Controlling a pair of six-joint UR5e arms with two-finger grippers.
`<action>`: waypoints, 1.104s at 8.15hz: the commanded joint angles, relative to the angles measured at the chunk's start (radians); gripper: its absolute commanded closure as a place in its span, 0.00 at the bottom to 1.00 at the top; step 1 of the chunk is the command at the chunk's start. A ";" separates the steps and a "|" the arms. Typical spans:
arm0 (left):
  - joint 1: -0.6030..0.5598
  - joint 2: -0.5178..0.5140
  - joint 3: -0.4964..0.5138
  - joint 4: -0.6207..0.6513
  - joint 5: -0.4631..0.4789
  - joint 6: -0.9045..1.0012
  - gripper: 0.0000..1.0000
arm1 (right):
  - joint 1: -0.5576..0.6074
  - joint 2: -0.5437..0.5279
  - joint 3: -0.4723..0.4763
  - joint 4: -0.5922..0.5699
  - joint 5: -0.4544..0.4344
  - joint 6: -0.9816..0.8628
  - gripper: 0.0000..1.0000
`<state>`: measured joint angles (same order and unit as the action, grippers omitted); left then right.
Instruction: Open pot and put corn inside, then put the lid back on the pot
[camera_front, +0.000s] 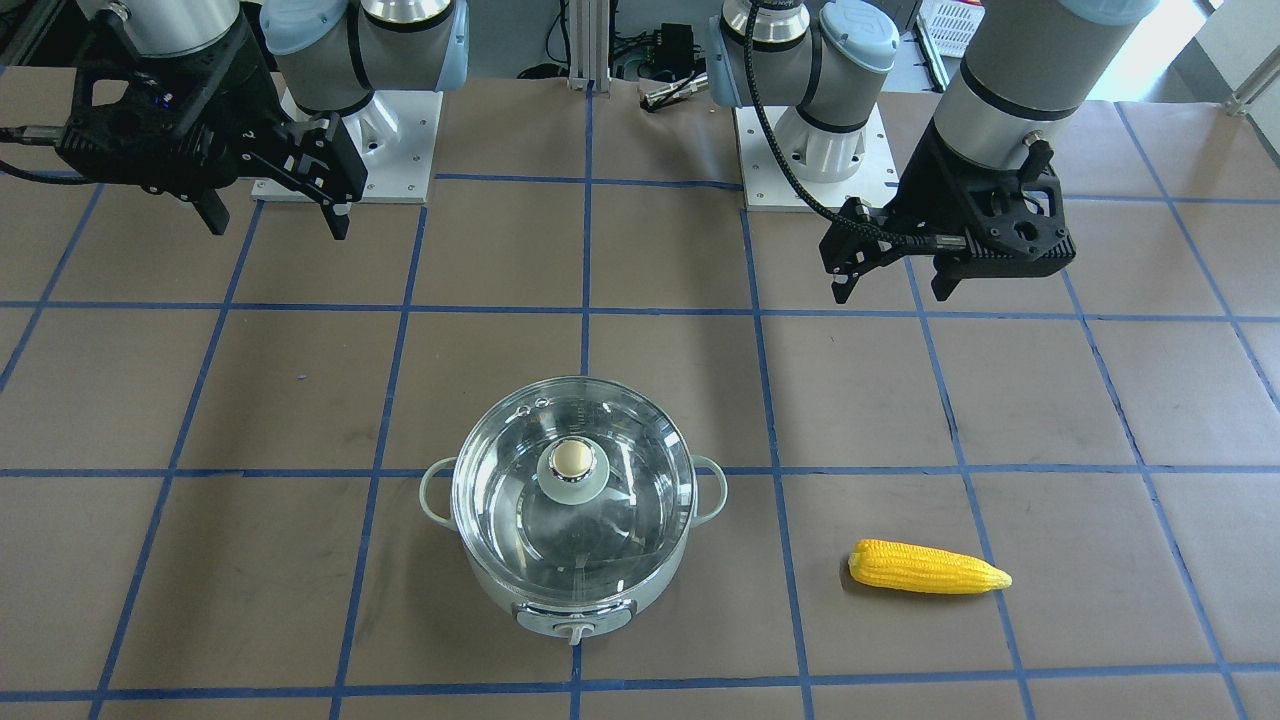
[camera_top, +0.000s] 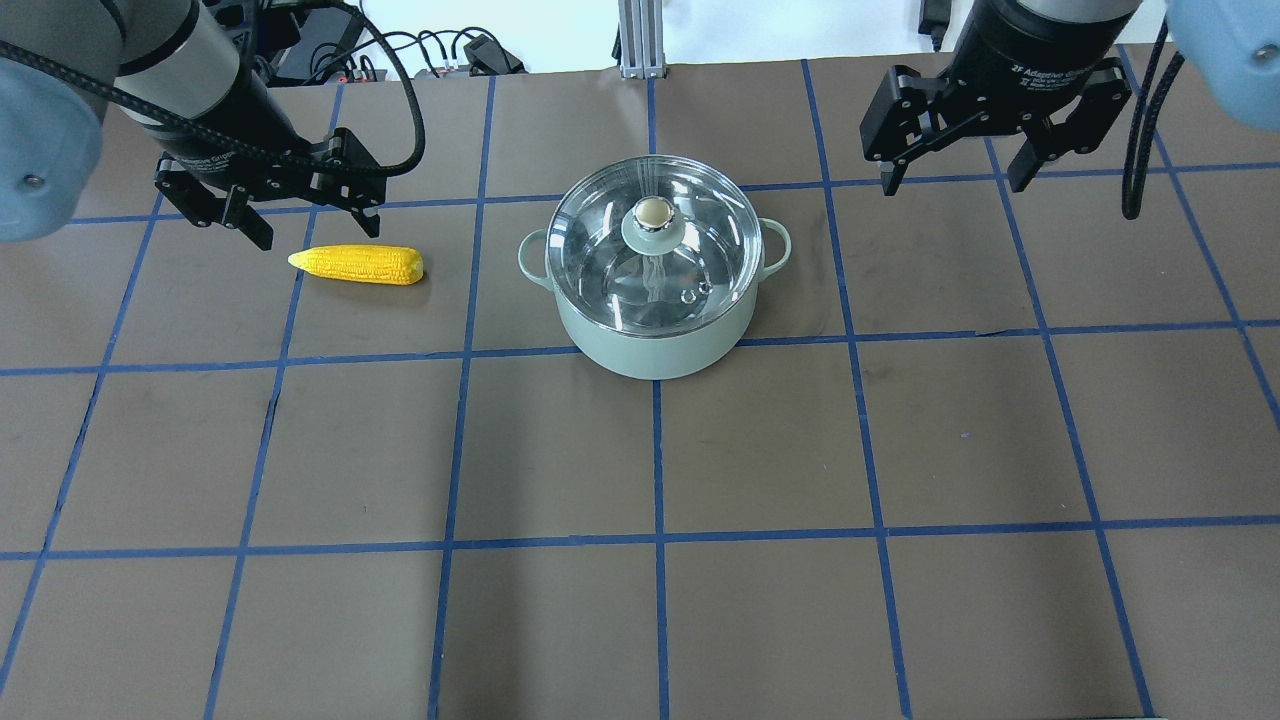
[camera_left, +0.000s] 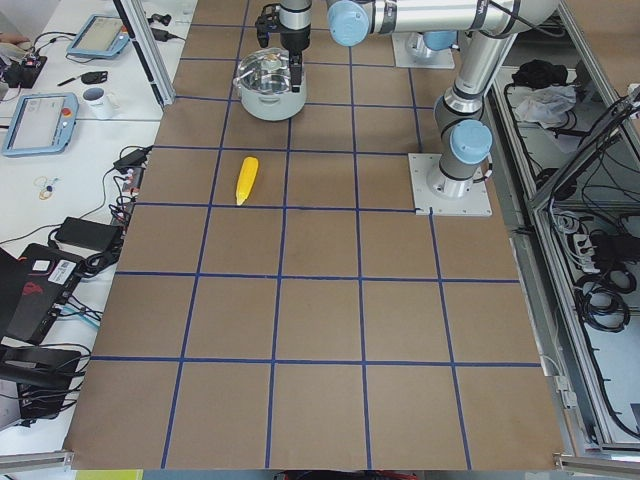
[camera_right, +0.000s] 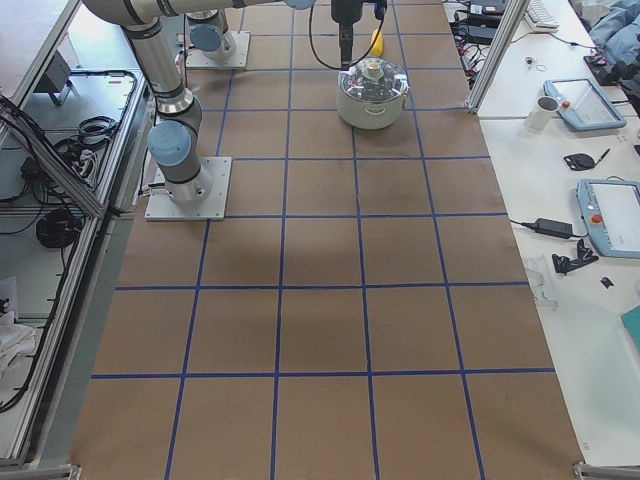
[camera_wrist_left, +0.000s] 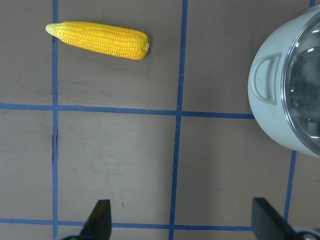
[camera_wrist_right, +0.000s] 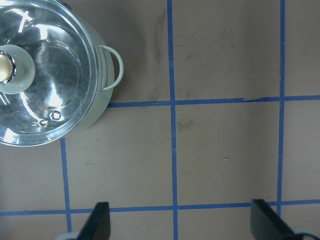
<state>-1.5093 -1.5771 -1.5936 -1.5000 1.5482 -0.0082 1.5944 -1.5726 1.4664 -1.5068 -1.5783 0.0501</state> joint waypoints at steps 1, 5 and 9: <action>0.000 0.000 0.000 0.000 0.000 0.002 0.00 | -0.002 -0.012 0.000 -0.003 0.000 -0.059 0.00; 0.026 -0.017 0.012 0.006 -0.002 0.185 0.00 | -0.008 -0.015 0.006 -0.015 0.000 -0.061 0.00; 0.185 -0.056 0.014 0.099 0.001 0.836 0.00 | -0.008 -0.014 0.006 -0.015 0.001 -0.059 0.00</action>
<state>-1.3926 -1.6165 -1.5809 -1.4379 1.5501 0.5283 1.5862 -1.5871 1.4724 -1.5216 -1.5775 -0.0100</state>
